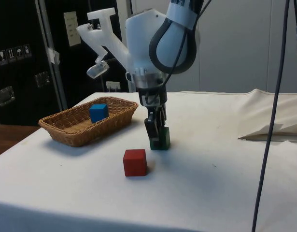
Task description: Pick up exactly two blocks and place them into the basket.
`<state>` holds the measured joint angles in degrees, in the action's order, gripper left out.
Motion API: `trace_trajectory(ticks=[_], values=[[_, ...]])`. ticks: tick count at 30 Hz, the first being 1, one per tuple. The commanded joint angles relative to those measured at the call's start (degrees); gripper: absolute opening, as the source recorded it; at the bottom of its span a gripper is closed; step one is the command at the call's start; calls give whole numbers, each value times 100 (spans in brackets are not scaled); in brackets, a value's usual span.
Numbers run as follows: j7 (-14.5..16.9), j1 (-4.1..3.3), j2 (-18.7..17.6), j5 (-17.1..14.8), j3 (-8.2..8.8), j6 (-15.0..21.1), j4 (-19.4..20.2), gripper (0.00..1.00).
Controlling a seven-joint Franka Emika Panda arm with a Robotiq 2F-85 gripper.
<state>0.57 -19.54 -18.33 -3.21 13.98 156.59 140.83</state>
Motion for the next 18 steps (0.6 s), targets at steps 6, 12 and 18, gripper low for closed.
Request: trace_trajectory(ticks=[6,12,18], values=[[6,11,-29,-40,-23,63,0,1],[-57,-29,160,29,34,-97,17,1],[-97,-29,430,86,69,-361,-6,1]])
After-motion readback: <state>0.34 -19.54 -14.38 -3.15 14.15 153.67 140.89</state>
